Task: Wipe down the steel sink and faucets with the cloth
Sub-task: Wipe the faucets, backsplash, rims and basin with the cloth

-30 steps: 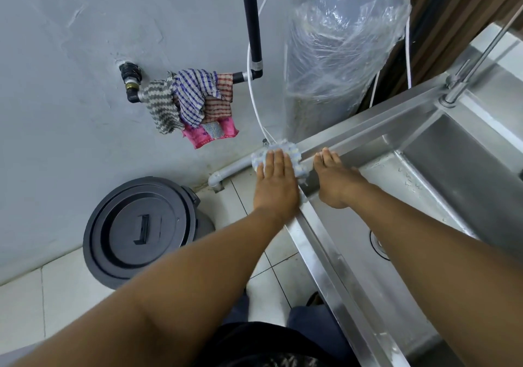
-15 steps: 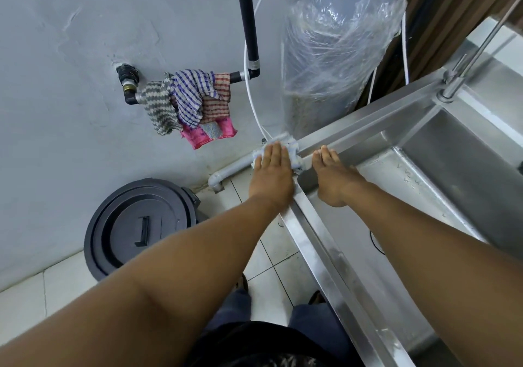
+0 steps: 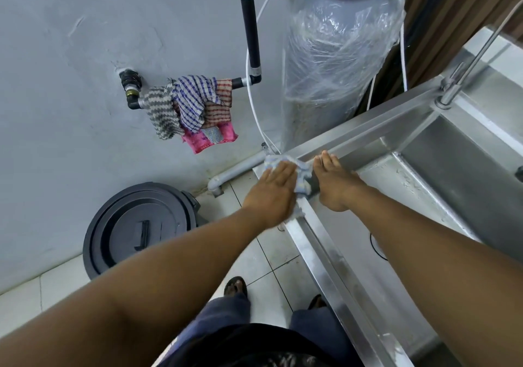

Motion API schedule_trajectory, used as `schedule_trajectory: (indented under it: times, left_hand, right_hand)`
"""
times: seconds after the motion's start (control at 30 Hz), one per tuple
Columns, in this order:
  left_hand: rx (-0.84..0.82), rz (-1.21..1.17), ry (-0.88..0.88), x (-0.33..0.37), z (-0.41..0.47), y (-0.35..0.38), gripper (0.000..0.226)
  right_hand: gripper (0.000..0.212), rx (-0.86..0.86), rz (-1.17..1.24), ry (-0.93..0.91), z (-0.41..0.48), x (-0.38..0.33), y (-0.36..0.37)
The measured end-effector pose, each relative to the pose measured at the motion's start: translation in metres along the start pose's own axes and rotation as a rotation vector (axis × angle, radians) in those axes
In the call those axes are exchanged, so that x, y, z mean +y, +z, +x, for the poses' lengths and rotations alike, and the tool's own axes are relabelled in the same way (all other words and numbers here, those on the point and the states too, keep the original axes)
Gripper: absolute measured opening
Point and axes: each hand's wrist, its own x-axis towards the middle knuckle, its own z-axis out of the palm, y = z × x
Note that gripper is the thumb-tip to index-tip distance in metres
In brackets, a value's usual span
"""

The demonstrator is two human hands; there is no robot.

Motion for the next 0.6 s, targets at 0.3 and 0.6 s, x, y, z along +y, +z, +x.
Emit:
schedule_trajectory:
  times: [0.3, 0.6]
  left_hand:
    - [0.003, -0.073, -0.068, 0.081, -0.045, 0.02, 0.069]
    - [-0.055, 0.029, -0.07, -0.007, 0.014, -0.004, 0.074]
  right_hand:
    - [0.087, -0.018, -0.006, 0.015, -0.001, -0.002, -0.002]
    - [0.087, 0.015, 0.002, 0.039, 0.001, -0.002, 0.002]
